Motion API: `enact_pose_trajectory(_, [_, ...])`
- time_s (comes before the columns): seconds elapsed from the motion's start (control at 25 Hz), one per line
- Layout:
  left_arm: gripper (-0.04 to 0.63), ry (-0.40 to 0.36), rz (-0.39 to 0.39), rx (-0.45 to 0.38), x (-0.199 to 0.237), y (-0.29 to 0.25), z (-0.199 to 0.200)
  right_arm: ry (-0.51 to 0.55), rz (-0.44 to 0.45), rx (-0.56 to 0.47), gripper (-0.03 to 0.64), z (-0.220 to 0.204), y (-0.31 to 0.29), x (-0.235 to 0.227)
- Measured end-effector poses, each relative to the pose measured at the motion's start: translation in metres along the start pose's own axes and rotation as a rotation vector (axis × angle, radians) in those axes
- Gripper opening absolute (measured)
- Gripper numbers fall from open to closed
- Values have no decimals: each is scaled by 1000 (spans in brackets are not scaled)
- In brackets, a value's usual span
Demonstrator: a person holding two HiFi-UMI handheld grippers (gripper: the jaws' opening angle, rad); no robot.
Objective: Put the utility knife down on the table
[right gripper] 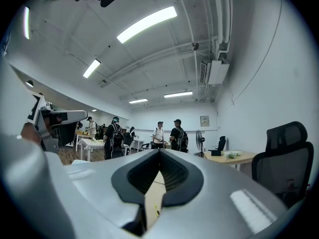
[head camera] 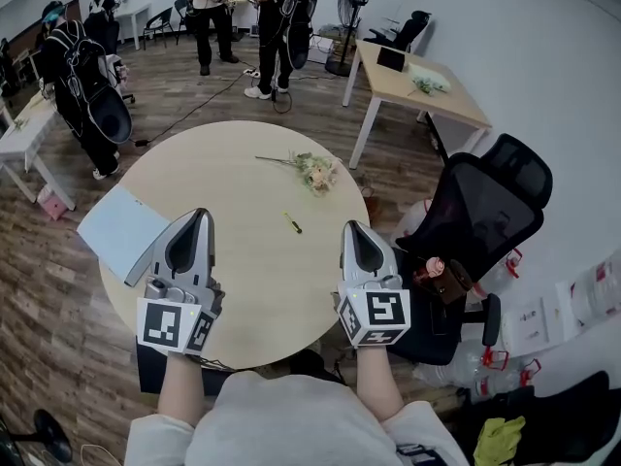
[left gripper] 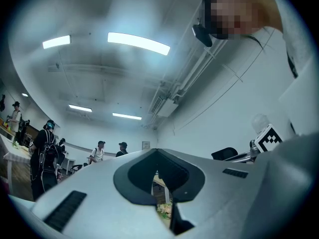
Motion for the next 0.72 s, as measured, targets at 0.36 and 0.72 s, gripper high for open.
enact_pose_trajectory(0.36, [8,4,-5,0,6,4,0,-11,-7,-2,11,1,1,6])
enact_pose_trajectory(0.72, [8,4,-3,-2,13,8,-2,-22,-10,-11,11,1,1,12])
Point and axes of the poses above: the fingertips, and each gripper's own axes: y backward along the fingers, x to its left, z out of its top, the point moved 3 cm from there along y, backward along the fingers, and after that the axes turned 14 degrees about -z, right-handed, at the moved point
